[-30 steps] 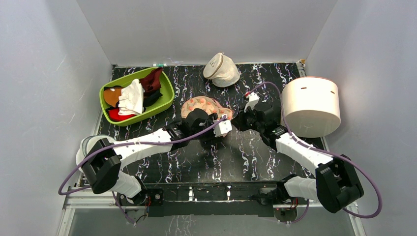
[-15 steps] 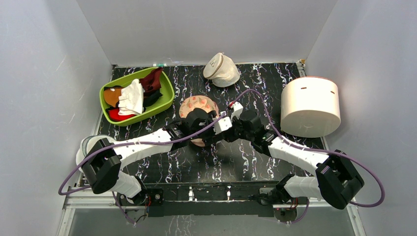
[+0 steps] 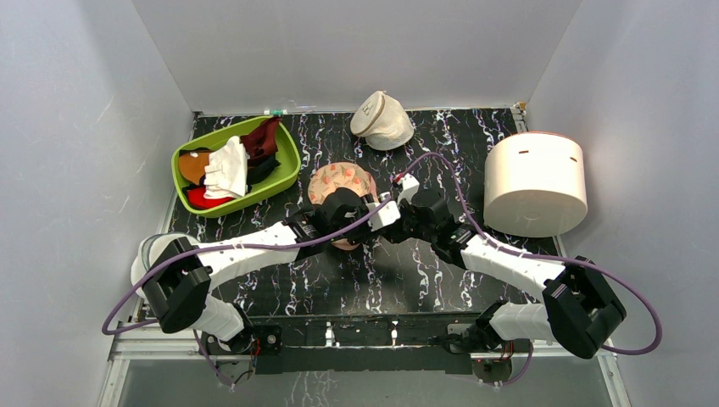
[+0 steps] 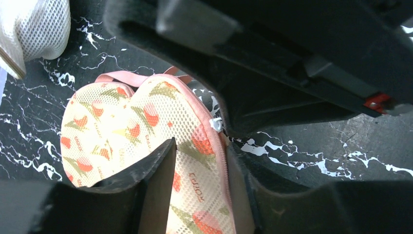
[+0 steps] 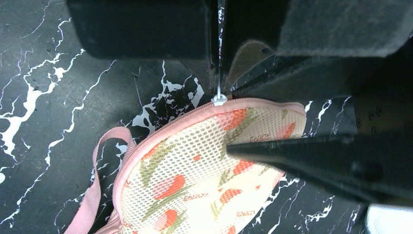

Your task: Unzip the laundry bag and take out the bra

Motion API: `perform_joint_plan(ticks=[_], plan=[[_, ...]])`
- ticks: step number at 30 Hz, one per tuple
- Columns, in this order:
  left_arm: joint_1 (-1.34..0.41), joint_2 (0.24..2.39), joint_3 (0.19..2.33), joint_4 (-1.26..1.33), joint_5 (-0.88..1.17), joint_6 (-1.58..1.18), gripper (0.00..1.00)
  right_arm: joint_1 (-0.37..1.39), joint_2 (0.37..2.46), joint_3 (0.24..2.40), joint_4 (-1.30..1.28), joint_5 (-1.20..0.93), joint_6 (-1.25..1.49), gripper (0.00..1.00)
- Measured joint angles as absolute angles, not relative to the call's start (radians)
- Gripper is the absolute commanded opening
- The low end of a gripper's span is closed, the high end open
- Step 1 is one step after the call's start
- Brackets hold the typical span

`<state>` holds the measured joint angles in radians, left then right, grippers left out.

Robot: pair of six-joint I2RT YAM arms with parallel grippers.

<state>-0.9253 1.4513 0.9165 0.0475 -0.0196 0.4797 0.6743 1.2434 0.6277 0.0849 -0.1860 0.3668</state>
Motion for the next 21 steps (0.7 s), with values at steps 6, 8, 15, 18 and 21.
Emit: perform_joint_plan(ticks=[6, 8, 15, 18, 21], plan=[[-0.927, 1.454, 0.922, 0.032, 0.003, 0.479, 0.12, 0.674, 1.243, 0.628, 0.088, -0.175, 0.369, 0.0], [-0.927, 1.454, 0.922, 0.03, 0.004, 0.482, 0.09, 0.674, 1.243, 0.628, 0.089, -0.163, 0.37, 0.0], [-0.927, 1.445, 0.918, 0.036, 0.005, 0.511, 0.0, 0.656, 1.248, 0.64, 0.077, -0.147, 0.378, 0.0], [-0.931, 1.427, 0.9, 0.052, 0.004, 0.532, 0.0, 0.596, 1.271, 0.662, 0.07, -0.164, 0.377, 0.0], [-0.934, 1.402, 0.895, 0.054, 0.004, 0.546, 0.0, 0.506, 1.312, 0.666, 0.07, -0.213, 0.368, 0.0]])
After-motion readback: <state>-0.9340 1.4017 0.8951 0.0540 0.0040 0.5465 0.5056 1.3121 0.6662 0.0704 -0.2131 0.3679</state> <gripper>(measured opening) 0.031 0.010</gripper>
